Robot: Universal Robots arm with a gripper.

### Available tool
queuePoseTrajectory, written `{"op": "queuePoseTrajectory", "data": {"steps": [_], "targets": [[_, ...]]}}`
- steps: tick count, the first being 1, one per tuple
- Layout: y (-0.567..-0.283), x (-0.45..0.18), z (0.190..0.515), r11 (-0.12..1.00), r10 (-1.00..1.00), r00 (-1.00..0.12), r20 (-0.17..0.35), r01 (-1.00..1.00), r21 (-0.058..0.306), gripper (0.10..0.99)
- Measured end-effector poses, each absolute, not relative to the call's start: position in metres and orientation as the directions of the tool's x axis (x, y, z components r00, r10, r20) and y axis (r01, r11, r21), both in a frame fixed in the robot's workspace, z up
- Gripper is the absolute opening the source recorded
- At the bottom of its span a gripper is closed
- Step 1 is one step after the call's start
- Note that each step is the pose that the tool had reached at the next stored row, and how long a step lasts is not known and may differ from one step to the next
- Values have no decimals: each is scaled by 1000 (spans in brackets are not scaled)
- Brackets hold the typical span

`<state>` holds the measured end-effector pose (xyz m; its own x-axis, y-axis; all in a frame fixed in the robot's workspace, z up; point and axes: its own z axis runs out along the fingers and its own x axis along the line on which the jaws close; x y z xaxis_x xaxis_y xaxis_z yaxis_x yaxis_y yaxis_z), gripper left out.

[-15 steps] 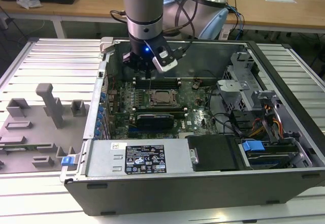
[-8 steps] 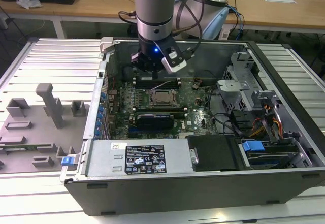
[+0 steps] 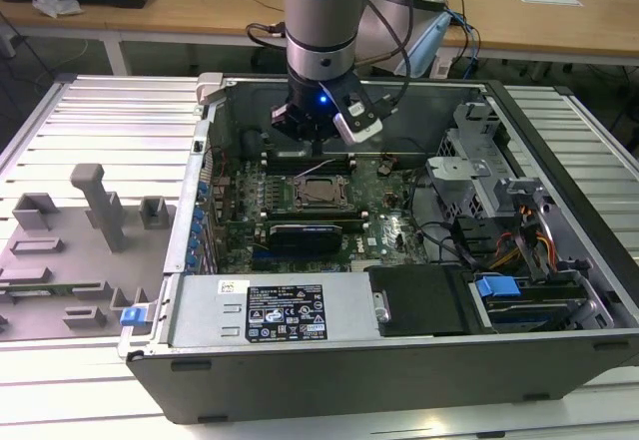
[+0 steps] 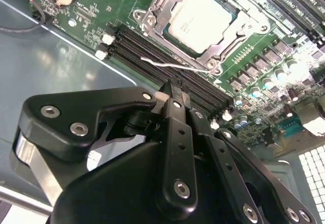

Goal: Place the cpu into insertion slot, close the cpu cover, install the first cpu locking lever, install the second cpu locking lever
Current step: 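Install the first cpu locking lever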

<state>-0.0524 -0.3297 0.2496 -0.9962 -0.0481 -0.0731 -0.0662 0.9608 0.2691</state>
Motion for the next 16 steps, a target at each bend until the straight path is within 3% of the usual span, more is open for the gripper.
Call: {"op": "queuePoseTrajectory", "data": {"steps": [8,16], "targets": [[-332,-55,246,961,-48,-991,-127,-81,264,106],[-332,-55,242,973,-46,-987,-151,-79,215,106]]}}
